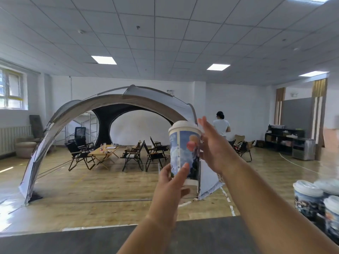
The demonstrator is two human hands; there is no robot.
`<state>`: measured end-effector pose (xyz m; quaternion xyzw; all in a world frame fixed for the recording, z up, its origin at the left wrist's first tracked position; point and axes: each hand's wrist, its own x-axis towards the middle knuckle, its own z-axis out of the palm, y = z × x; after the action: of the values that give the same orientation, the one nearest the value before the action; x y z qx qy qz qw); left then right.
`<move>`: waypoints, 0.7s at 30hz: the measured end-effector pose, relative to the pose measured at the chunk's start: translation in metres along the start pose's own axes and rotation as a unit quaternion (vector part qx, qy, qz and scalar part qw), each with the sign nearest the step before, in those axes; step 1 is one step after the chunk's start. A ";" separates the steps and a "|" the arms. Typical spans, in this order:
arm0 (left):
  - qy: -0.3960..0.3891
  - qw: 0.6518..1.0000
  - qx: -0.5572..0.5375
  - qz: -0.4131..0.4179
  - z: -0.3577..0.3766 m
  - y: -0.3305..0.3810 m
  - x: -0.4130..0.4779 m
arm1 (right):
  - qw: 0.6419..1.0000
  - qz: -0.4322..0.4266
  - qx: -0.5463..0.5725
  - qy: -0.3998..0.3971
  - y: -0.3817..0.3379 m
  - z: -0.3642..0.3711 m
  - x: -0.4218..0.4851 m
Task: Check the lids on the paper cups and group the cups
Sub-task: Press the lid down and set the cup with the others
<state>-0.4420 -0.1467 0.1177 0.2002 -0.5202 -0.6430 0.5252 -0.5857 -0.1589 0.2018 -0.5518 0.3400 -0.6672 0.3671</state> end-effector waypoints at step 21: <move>-0.141 0.956 -0.246 -0.077 0.025 0.031 -0.044 | 0.955 0.084 0.252 -0.129 -0.020 0.010 -0.012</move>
<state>-0.4315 -0.0937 0.1415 0.0111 -0.3981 -0.8111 0.4284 -0.5767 -0.1393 0.2149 -0.4921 0.1557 -0.6212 0.5897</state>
